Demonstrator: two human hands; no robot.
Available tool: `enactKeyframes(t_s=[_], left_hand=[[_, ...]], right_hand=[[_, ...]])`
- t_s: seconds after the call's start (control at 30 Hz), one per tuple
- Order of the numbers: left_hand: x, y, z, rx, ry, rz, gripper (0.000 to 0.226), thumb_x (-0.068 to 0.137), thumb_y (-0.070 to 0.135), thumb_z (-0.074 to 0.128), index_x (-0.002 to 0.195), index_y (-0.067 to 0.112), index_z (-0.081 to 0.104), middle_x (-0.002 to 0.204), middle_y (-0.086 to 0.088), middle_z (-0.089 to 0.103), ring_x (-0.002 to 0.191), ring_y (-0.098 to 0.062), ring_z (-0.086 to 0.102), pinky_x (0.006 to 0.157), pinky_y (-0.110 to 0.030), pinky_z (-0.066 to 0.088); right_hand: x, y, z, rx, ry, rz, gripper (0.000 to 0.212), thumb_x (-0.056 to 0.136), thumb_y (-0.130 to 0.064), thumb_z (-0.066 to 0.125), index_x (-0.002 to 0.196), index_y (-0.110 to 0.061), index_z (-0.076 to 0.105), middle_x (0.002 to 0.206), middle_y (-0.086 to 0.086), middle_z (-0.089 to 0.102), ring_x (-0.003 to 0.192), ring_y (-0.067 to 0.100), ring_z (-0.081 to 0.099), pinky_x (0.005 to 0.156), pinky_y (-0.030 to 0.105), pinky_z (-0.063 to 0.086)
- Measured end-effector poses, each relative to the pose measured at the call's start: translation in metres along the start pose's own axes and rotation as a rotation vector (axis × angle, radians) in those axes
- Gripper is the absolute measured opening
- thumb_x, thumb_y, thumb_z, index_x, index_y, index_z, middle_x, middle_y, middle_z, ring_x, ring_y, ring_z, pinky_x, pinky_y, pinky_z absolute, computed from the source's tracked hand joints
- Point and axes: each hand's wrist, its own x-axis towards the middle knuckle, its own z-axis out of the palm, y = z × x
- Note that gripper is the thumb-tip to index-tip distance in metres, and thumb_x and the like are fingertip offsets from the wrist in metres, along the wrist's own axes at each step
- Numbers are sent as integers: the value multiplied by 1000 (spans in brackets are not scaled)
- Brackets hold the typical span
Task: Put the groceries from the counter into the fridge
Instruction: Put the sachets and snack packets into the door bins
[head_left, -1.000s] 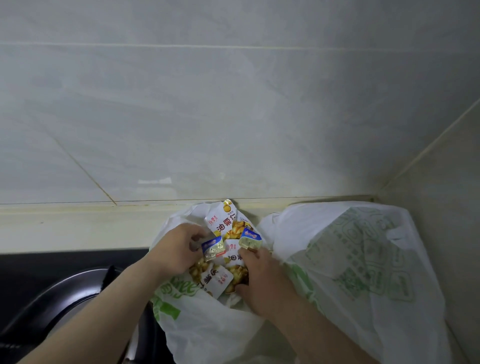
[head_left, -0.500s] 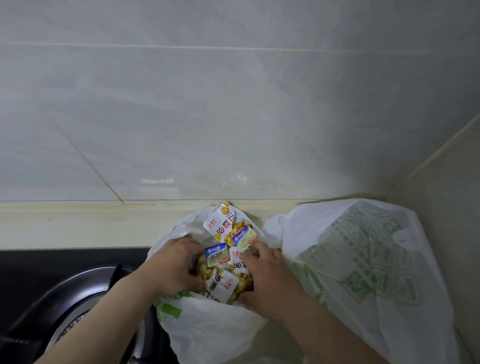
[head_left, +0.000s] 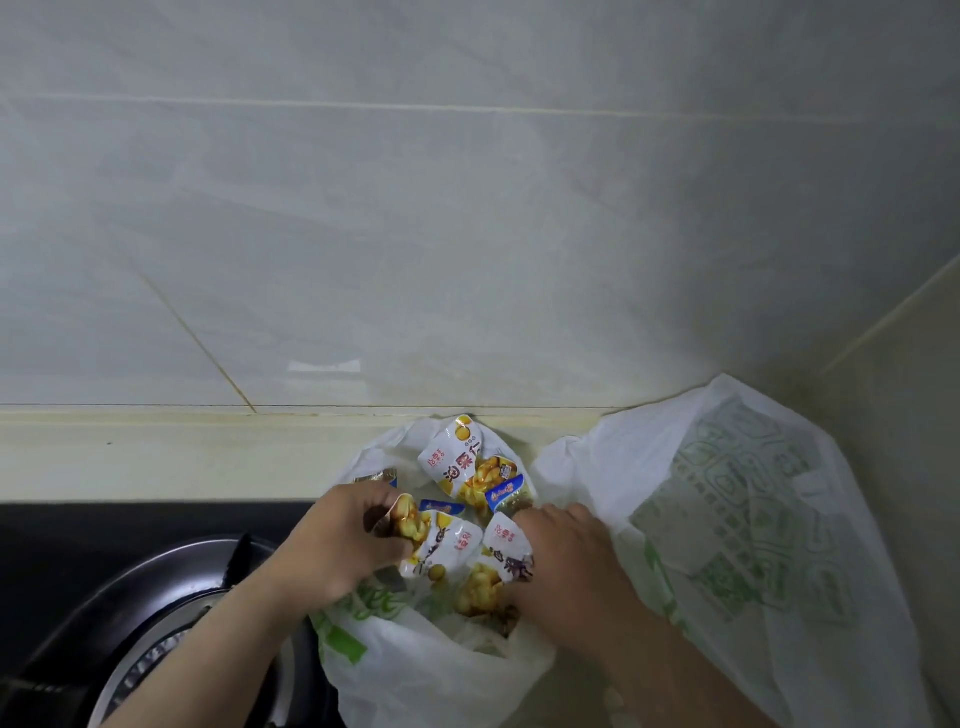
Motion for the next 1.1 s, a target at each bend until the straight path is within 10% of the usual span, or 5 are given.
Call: enactKeyframes(t_s=[0.27, 0.4, 0.53, 0.67, 1.1], left_hand=[[-6, 7, -1, -688, 181, -207, 15, 88, -5, 59, 94, 3, 70, 86, -17, 73, 77, -32, 69, 78, -41, 56], [-5, 9, -3, -932, 300, -268, 15, 94, -2, 52, 92, 6, 64, 78, -12, 70, 66, -24, 65, 63, -34, 56], [-3, 2, -5, -921, 306, -288, 19, 90, -9, 55, 102, 5, 60, 86, -15, 71, 67, -24, 67, 54, -30, 57], [-3, -1, -7, -863, 270, -298, 40, 71, -14, 72, 102, 8, 58, 85, -15, 69, 65, -25, 66, 57, -30, 54], [-2, 10, -15, -538, 314, -352, 7, 90, 8, 62, 95, 6, 66, 85, -18, 73, 81, -39, 71, 81, -55, 55]], right_hand=[[-12, 4, -6, 574, -29, 170, 19, 80, -22, 74, 95, -23, 63, 86, -10, 69, 78, -1, 64, 61, 20, 53], [-16, 7, -9, 882, 77, 258, 11, 85, -19, 73, 95, -23, 74, 83, -10, 75, 78, 2, 70, 71, 26, 59], [-13, 7, -10, 1133, 153, 345, 16, 89, -14, 70, 103, -20, 72, 94, 0, 77, 88, 18, 74, 83, 46, 59], [-6, 3, -13, 1256, 191, 410, 14, 92, -12, 65, 105, -17, 70, 94, 3, 77, 86, 21, 75, 80, 42, 60], [25, -5, -24, 1096, 250, 464, 6, 94, -25, 60, 95, -22, 66, 86, -1, 73, 76, 15, 72, 64, 30, 59]])
